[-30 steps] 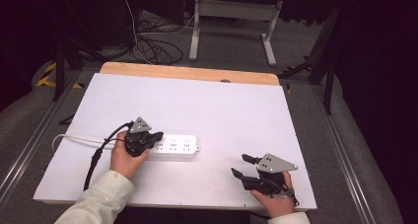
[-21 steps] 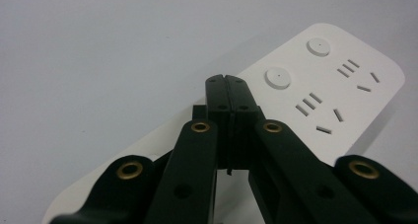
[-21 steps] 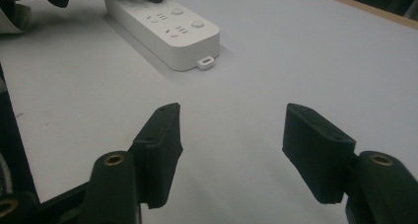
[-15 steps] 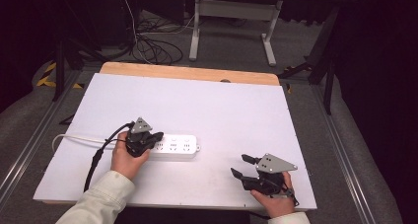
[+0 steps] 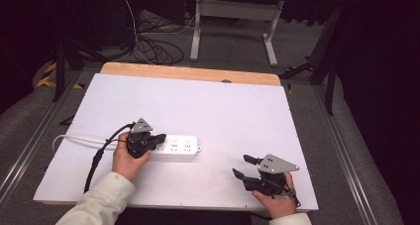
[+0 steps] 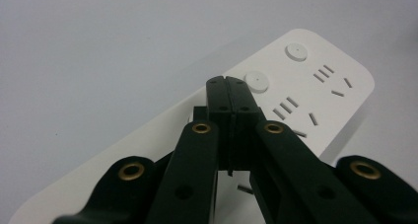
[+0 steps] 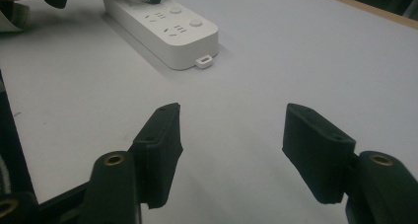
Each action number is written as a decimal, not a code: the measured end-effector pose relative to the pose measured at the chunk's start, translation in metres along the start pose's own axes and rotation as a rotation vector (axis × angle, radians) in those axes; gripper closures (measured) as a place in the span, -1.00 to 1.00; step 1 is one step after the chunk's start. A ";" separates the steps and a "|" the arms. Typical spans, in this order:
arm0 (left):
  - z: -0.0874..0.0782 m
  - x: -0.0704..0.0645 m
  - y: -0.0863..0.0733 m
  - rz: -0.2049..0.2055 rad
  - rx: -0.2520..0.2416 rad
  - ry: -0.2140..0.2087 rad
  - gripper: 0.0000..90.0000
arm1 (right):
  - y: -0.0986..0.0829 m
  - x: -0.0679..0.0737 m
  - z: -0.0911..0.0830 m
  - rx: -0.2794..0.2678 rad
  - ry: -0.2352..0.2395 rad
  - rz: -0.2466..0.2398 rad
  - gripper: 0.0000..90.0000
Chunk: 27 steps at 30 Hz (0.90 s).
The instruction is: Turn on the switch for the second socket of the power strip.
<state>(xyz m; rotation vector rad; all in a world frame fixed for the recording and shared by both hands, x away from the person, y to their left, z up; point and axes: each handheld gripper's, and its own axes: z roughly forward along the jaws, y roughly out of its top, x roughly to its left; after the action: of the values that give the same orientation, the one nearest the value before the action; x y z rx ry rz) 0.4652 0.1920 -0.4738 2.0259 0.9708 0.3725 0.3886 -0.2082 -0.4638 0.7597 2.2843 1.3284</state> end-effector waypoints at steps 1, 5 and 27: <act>0.000 -0.003 0.001 0.004 0.004 0.011 1.00 | 0.000 0.000 0.000 -0.001 0.001 0.001 -0.10; -0.005 -0.006 0.006 0.016 0.000 0.042 1.00 | 0.000 0.000 -0.001 -0.001 0.001 -0.005 -0.10; -0.035 -0.011 0.018 0.009 -0.045 0.008 0.79 | -0.001 -0.002 -0.001 -0.005 0.000 0.005 -0.09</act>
<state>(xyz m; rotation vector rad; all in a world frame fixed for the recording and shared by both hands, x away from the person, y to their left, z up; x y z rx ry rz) 0.4473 0.1976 -0.4372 1.9904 0.9498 0.4042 0.3893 -0.2100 -0.4641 0.7643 2.2800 1.3360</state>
